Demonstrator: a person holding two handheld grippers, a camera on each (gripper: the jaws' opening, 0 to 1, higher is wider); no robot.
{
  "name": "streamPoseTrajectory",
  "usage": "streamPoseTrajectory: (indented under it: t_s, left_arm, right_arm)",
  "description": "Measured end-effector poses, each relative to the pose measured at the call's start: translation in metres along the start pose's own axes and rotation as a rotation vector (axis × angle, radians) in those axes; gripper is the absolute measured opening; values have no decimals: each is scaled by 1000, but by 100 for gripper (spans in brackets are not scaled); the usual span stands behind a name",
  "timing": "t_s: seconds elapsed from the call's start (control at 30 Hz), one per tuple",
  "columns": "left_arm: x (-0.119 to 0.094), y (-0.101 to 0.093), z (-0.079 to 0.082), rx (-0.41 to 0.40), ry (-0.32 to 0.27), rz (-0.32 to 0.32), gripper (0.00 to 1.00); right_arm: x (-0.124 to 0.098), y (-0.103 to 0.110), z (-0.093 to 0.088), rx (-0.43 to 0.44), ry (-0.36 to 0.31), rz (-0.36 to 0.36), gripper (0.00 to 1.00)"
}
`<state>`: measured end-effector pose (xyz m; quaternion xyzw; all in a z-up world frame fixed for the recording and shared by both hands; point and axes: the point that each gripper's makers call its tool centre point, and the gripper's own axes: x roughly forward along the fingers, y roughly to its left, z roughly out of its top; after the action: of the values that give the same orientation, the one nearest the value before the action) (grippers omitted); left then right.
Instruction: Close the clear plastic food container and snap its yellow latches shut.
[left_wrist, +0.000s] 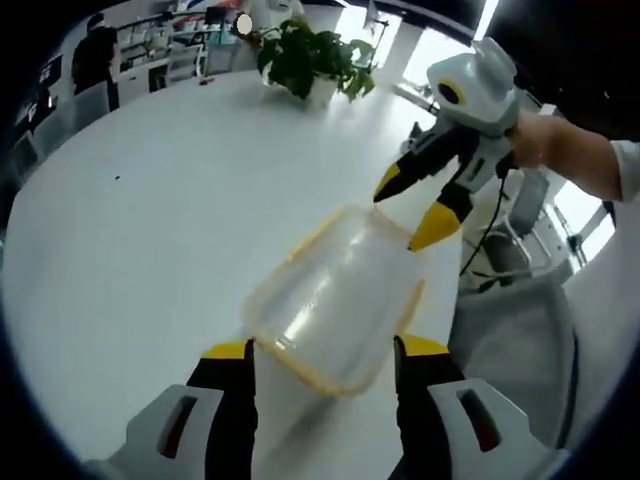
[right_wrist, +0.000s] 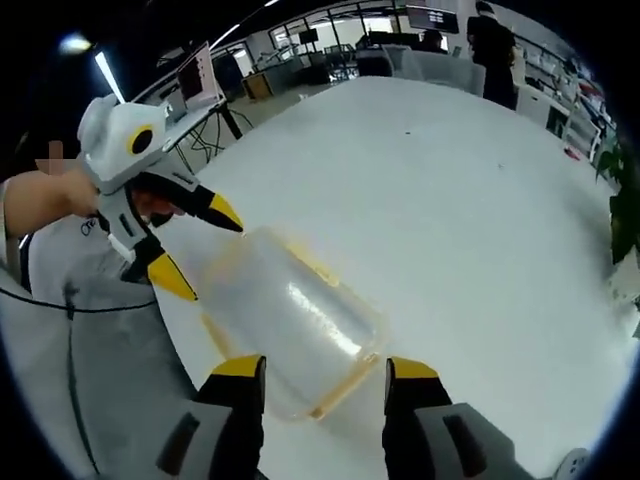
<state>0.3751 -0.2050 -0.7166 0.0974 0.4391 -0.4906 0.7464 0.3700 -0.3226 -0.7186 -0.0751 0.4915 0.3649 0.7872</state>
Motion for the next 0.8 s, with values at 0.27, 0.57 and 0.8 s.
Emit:
streamPoseTrajectory:
  t_s: [0.27, 0.57, 0.8]
  left_arm:
    - [-7, -2, 14, 148, -49, 10, 46]
    - [-9, -9, 25, 244, -98, 4, 35]
    - [-9, -15, 31, 276, -121, -19, 29]
  right_arm:
    - [-3, 14, 5, -170, 5, 35, 34]
    - [-5, 23, 17, -285, -39, 50, 29]
    - [-5, 33, 26, -371, -74, 80, 23]
